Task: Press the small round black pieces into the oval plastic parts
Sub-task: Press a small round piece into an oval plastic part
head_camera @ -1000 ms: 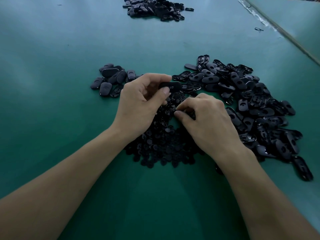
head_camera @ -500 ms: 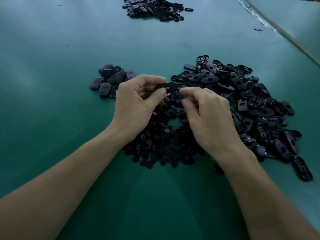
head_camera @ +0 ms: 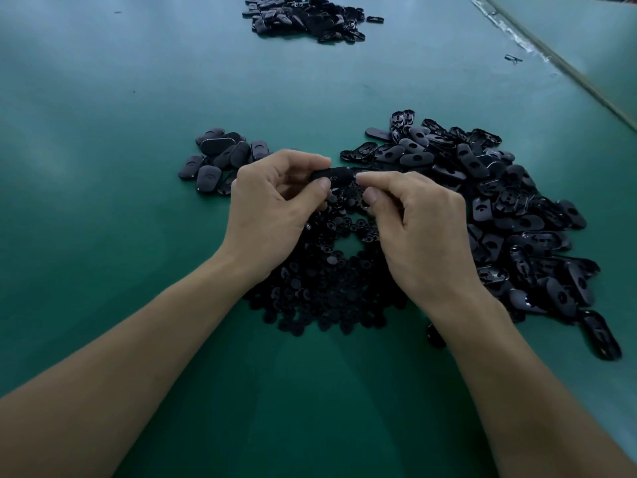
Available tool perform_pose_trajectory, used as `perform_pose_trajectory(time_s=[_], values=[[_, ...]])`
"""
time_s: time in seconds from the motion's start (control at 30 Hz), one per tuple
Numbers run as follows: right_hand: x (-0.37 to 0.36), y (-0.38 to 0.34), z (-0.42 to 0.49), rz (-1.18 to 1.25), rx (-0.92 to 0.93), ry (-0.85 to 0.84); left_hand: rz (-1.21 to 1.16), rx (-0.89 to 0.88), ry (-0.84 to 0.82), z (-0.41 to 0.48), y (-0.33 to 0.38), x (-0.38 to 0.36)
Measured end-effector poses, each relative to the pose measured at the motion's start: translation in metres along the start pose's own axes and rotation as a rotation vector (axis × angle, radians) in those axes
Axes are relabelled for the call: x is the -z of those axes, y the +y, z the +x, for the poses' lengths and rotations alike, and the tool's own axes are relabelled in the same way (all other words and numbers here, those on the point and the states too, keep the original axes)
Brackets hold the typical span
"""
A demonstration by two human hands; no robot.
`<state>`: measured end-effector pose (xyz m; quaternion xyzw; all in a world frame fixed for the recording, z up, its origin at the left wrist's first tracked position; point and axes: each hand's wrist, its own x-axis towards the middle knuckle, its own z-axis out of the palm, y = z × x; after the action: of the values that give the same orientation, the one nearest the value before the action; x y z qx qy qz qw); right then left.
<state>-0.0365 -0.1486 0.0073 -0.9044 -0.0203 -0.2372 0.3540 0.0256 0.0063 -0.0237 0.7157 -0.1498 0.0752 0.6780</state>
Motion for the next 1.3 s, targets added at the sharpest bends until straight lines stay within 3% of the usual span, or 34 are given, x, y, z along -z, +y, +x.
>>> perform_pose_trajectory(time_s=[0.43,1.3], values=[[-0.001,0.000,0.000,0.263,-0.046,0.025,0.110,-0.108,-0.125,-0.006,0.009,-0.001],[-0.005,-0.001,-0.001,0.227,-0.094,0.040,0.062,-0.095,-0.156,-0.006,0.012,-0.003]])
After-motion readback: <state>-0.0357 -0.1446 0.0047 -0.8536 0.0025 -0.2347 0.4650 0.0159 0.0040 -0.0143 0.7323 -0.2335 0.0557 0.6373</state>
